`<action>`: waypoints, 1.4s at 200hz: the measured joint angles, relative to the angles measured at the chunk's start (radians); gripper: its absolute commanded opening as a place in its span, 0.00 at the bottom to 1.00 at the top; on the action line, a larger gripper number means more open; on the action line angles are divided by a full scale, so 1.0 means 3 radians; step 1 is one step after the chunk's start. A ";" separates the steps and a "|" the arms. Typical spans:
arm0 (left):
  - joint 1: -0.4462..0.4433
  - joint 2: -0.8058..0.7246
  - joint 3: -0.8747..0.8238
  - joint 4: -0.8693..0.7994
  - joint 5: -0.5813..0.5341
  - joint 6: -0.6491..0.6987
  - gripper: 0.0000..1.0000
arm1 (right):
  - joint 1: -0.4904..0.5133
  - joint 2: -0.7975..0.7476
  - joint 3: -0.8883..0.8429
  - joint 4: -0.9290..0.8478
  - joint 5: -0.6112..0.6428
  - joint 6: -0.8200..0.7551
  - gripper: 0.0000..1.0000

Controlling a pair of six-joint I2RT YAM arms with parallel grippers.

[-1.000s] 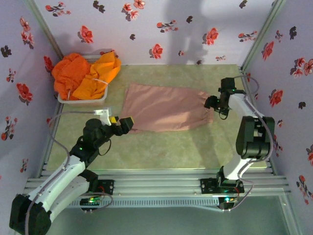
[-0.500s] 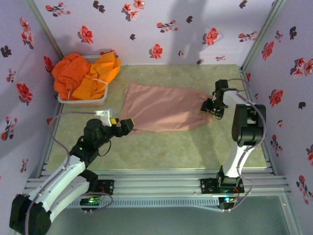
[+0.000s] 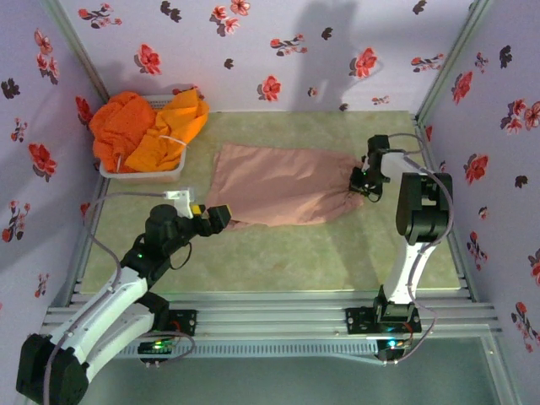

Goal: Fold and stack the shorts

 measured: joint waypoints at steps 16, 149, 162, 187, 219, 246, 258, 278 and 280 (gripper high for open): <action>0.0000 0.0000 0.0001 0.0000 0.0000 0.0000 0.99 | 0.0022 -0.0003 0.0009 -0.0009 0.0067 -0.0027 0.00; 0.0000 0.0013 0.0058 -0.0024 -0.0001 -0.0001 0.99 | 0.0336 -0.0601 0.0898 -0.1264 0.2111 -0.0824 0.00; 0.0000 0.0013 0.0058 -0.0024 -0.0001 -0.0001 0.99 | 0.0451 -0.0600 0.1019 -0.1415 0.2401 -0.0936 0.00; 0.0000 0.0013 0.0058 -0.0024 -0.0001 -0.0001 0.99 | 0.0722 -0.0532 0.1316 -0.1672 0.2912 -0.1106 0.00; 0.0000 0.0013 0.0058 -0.0024 -0.0001 -0.0001 1.00 | 0.1119 -0.0271 0.1743 -0.1905 0.3436 -0.1221 0.00; 0.0000 0.0013 0.0058 -0.0023 -0.0001 -0.0001 0.99 | 0.1469 0.0038 0.2082 -0.2120 0.3717 -0.1228 0.00; 0.0000 0.0013 0.0058 -0.0023 -0.0001 -0.0001 1.00 | 0.1626 0.0198 0.2247 -0.2213 0.3796 -0.1205 0.00; 0.0000 0.0013 0.0058 -0.0020 -0.0003 -0.0001 0.99 | 0.1905 0.0498 0.2571 -0.2382 0.3861 -0.1125 0.03; 0.0000 0.0013 0.0058 -0.0020 -0.0003 -0.0001 0.99 | 0.1933 0.0530 0.2607 -0.2398 0.3861 -0.1119 0.03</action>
